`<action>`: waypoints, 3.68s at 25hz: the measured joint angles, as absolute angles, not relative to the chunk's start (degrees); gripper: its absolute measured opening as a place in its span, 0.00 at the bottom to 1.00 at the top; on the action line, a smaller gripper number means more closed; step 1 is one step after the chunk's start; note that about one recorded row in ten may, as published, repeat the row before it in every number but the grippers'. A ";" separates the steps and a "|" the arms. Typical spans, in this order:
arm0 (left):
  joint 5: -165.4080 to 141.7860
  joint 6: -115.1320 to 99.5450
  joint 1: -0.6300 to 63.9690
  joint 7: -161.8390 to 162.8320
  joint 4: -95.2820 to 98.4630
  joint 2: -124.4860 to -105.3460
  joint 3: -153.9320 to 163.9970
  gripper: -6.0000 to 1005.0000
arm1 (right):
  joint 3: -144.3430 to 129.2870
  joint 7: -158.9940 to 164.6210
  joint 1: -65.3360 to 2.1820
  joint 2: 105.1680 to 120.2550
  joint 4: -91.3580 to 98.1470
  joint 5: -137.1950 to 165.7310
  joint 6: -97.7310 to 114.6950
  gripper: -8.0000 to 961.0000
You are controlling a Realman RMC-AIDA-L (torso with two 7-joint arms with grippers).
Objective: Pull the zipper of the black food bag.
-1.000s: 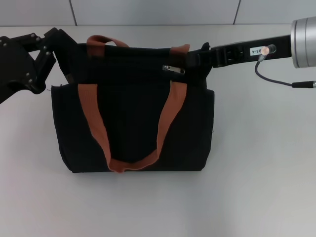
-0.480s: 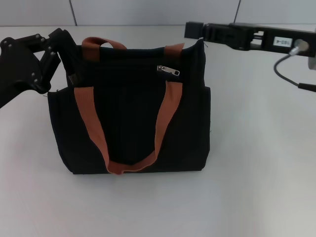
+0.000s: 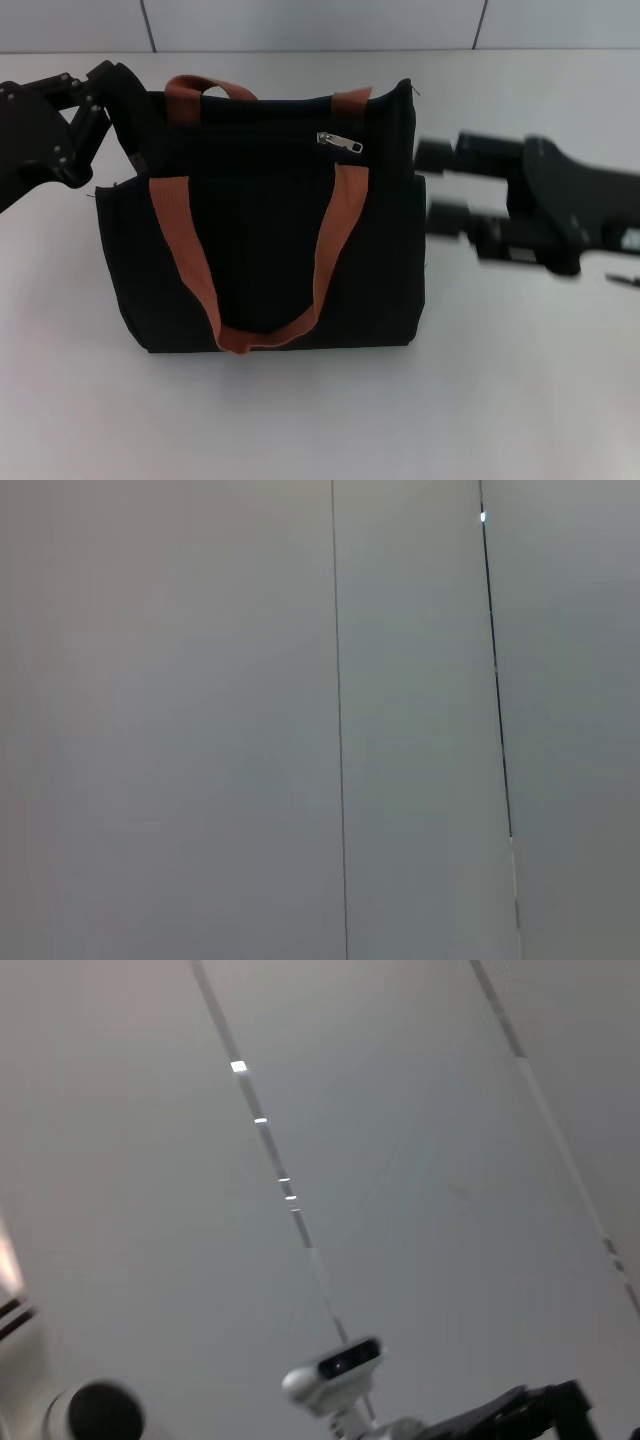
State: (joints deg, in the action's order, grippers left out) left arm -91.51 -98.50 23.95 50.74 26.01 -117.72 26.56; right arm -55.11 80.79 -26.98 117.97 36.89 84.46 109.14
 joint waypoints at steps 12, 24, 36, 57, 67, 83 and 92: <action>-91.72 -98.22 22.69 55.19 26.02 -116.99 26.49 0.14 | -56.06 55.74 -26.75 119.20 24.24 100.12 103.23 0.85; -95.57 -99.83 19.50 66.65 30.74 -111.60 27.14 0.63 | -57.33 54.63 -27.95 119.28 22.77 100.96 100.06 0.85; -100.18 -115.31 18.29 77.19 37.23 -106.77 27.23 0.80 | -58.08 53.44 -28.93 119.55 21.16 100.75 98.34 0.85; -107.80 -112.96 14.21 56.14 29.19 -114.24 40.39 0.79 | -57.56 49.38 -30.09 119.61 16.61 100.36 95.63 0.85; -113.06 -109.56 15.92 55.96 29.01 -114.82 40.52 0.79 | -57.46 44.89 -30.00 119.73 12.26 100.36 93.88 0.85; -113.26 -109.56 16.61 55.90 29.43 -114.30 41.11 0.79 | -57.39 42.72 -29.71 119.80 10.57 99.57 93.11 0.85; -113.30 -109.58 17.11 55.82 29.54 -114.34 41.13 0.79 | -57.39 42.71 -29.70 119.80 10.54 99.50 93.04 0.85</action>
State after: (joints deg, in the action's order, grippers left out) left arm -113.30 -109.58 17.11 55.82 29.54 -114.34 41.13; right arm -57.39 42.71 -29.70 119.80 10.54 99.50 93.04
